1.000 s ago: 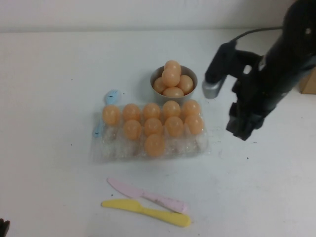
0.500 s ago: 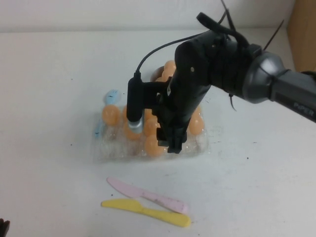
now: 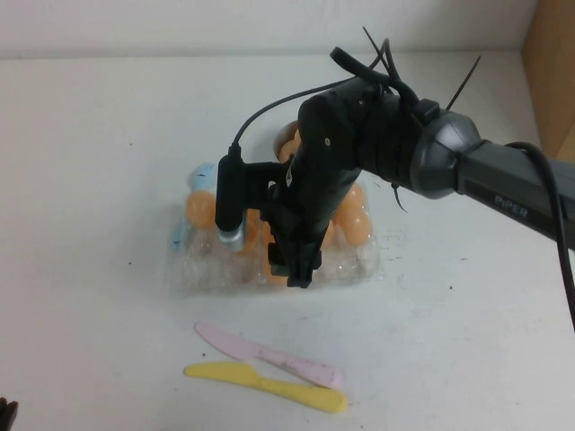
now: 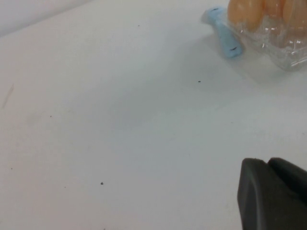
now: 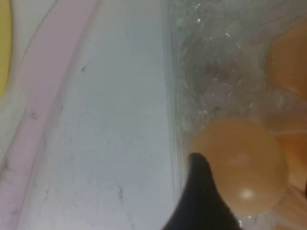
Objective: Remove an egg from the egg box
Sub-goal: Pick up the egg from the plastic box
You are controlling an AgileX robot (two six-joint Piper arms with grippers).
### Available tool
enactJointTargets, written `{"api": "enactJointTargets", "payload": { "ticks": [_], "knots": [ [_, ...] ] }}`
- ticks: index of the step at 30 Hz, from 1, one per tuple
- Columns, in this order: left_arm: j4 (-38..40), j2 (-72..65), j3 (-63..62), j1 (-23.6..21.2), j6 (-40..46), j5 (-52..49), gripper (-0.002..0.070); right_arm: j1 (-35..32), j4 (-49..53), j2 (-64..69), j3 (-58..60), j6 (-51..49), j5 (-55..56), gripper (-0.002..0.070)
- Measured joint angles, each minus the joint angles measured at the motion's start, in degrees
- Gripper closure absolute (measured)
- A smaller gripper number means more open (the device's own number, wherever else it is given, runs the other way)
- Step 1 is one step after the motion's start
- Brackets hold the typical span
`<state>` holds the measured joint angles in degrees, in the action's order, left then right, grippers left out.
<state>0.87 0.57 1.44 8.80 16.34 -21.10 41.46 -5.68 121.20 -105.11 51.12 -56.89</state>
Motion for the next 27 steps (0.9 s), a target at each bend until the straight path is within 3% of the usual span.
{"api": "enactJointTargets", "payload": {
  "ticks": [18, 27],
  "knots": [
    [0.00, 0.00, 0.00, 0.00, 0.00, 0.00, 0.0679, 0.00, -1.71, 2.33, -0.10, 0.23, 0.74, 0.0272],
    [0.00, 0.00, 0.00, 0.00, 0.00, 0.00, 0.0679, 0.00, -1.71, 2.38, -0.23, 0.21, 0.78, 0.0337]
  ]
}}
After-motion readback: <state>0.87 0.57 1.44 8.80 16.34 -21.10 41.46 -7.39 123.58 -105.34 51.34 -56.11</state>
